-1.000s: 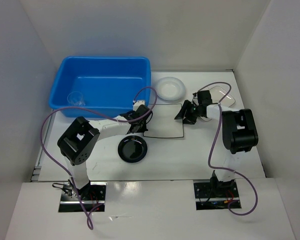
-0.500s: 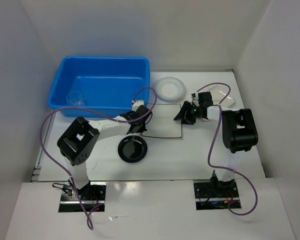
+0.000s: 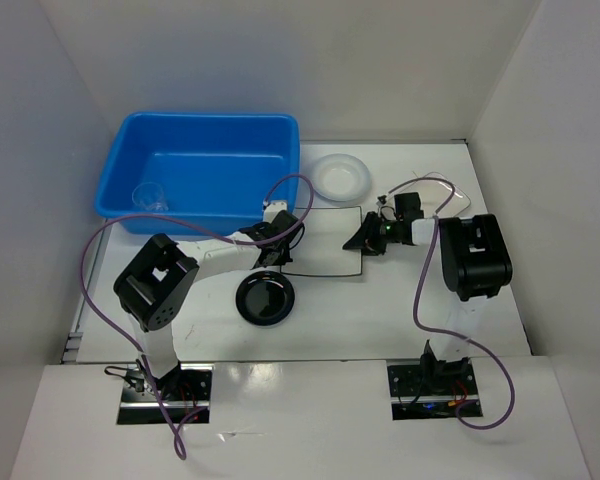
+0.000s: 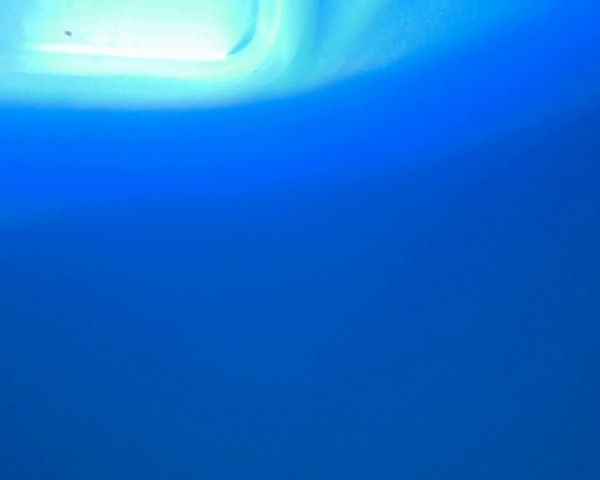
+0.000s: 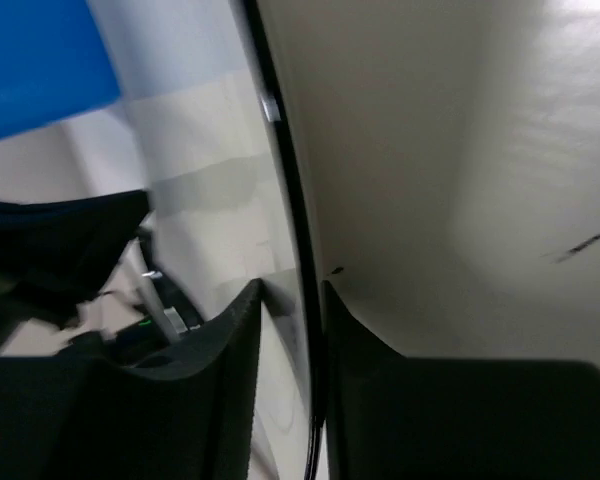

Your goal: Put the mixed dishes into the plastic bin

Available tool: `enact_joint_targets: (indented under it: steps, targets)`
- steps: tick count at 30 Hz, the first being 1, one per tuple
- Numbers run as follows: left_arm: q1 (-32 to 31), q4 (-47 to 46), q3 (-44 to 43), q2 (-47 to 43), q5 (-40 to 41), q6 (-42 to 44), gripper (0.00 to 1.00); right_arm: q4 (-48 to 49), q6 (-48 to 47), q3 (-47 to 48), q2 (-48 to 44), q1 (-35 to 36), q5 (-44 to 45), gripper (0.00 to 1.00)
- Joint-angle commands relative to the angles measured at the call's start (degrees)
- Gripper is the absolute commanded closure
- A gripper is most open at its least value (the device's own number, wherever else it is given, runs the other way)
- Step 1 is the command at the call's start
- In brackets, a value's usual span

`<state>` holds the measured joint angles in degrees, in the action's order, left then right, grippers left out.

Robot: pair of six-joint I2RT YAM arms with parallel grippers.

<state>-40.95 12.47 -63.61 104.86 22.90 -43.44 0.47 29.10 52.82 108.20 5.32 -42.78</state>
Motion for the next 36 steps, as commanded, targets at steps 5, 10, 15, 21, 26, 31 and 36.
enact_joint_targets:
  steps: [5,10,15,21,26,31,36]
  targets:
    - [-1.24,3.79,1.56,0.61,-5.76,1.08,1.00,-0.55,1.04,-0.26,0.96,2.15,-1.78,1.00]
    - [-1.24,4.32,1.56,0.61,-5.76,1.08,1.00,-3.72,1.04,-0.26,-3.69,1.63,1.38,1.00]
    - [-1.24,4.85,1.04,0.09,-5.23,1.08,0.93,-7.31,1.57,-1.40,-11.51,-1.01,4.20,1.00]
    - [-1.24,1.70,-0.02,-4.64,-10.05,4.07,0.40,-11.01,1.57,-1.93,-23.90,-6.37,4.72,1.00]
    - [-1.24,-1.29,-3.26,-12.47,-13.39,7.31,0.00,-14.26,1.57,1.31,-30.67,-8.39,2.89,1.00]
    - [-1.24,-7.36,-4.41,-22.76,-25.41,10.04,0.00,-15.41,1.57,4.83,-33.14,-8.93,0.34,1.00]
    - [-1.24,-7.90,-8.36,-28.20,-27.98,10.75,0.00,-15.41,3.24,8.08,-34.29,-8.93,-2.38,1.00]
